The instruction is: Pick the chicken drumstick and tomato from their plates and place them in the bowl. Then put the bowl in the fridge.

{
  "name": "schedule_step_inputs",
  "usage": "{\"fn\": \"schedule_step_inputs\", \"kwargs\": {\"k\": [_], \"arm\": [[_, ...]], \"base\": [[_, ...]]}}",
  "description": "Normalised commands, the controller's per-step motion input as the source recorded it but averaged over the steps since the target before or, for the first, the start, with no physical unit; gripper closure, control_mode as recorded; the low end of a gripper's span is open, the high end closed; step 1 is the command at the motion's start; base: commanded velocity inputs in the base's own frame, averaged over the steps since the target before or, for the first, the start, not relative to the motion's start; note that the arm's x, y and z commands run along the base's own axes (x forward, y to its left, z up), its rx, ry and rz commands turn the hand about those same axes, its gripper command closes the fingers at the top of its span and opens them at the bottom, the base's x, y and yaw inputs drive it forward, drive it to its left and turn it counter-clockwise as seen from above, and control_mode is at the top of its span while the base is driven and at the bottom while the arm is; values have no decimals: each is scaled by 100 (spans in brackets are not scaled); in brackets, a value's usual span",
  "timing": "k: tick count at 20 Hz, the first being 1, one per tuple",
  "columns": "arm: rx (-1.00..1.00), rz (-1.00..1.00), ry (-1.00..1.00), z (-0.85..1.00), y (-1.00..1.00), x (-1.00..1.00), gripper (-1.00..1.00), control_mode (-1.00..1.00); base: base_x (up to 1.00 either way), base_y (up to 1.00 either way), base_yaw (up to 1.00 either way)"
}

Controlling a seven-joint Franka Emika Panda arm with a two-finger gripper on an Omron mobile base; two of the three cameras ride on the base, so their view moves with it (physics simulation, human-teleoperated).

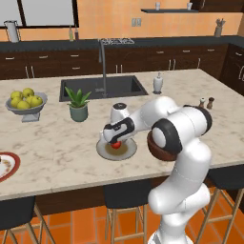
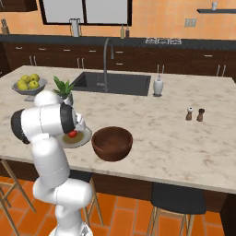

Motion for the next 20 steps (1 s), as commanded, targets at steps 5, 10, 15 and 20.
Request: {"fn": "schedule_step_inputs", "kwargs": {"k": [5,10,15,20], "arm": [[0,0,0,-18,0,0,-100,-100],[0,0,1,-34,0,7,100,-100],[0,0,3,-5,-3,-3,100,-100],[7,0,2,48,-37,-26,100,-100]], "base": [[0,0,0],[0,0,0],[0,0,0],[0,0,0]]}}
